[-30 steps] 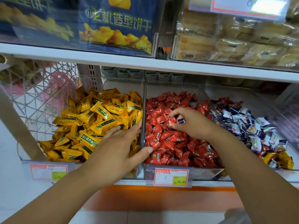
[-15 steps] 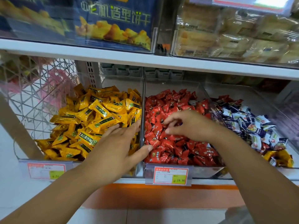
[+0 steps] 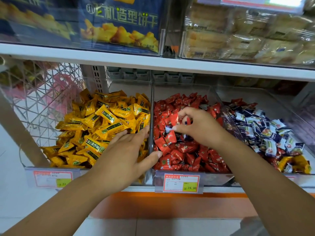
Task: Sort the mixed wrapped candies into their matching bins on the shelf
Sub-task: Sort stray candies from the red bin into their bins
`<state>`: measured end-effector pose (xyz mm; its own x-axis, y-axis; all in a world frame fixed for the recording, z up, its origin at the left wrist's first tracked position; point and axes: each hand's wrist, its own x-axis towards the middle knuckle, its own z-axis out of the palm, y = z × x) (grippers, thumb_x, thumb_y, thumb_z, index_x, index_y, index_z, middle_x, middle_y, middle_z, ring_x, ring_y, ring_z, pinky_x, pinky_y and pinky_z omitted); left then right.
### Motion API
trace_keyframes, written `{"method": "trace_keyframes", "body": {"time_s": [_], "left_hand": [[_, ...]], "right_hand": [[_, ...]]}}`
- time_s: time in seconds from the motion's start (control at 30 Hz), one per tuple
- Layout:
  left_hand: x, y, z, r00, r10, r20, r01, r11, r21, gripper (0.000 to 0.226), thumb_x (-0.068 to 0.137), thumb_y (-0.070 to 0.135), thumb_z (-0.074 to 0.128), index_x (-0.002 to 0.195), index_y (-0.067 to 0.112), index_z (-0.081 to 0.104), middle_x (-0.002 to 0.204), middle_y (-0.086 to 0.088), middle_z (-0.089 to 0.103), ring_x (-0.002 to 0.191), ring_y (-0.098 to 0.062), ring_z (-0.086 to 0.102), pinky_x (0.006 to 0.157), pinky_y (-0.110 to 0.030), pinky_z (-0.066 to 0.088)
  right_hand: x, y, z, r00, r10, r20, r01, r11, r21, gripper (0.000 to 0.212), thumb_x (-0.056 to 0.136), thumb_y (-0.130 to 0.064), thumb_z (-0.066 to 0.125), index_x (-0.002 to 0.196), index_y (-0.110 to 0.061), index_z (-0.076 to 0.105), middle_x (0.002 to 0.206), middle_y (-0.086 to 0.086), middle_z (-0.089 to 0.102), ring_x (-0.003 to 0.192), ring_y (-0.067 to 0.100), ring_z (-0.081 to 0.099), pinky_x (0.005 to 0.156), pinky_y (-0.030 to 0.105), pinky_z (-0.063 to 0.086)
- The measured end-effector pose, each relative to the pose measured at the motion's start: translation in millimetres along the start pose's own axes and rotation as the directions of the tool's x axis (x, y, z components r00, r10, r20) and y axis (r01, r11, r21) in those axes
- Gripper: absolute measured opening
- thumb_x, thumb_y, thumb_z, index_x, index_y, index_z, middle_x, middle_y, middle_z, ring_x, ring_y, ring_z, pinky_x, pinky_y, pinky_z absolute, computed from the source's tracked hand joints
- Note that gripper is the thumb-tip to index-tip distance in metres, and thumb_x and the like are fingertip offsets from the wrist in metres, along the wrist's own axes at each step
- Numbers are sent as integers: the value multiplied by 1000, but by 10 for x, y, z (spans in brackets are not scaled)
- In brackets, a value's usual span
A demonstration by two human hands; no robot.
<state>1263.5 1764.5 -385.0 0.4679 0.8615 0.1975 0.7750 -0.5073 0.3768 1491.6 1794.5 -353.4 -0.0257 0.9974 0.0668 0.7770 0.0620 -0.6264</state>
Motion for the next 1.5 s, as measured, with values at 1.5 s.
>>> {"method": "trace_keyframes", "body": {"time_s": [1.5], "left_hand": [[12,-19,21,1000,2,-5,-2,1000,10,91,72,83,5,152,40,7,144,22,42,137,1,21,109,-11,-12]], "right_hand": [[73,156,-17,998,12,-64,-27,972,-232,23,92,-20,61,110,-33,60,98,-16,66,87,7,61,76,29,50]]}}
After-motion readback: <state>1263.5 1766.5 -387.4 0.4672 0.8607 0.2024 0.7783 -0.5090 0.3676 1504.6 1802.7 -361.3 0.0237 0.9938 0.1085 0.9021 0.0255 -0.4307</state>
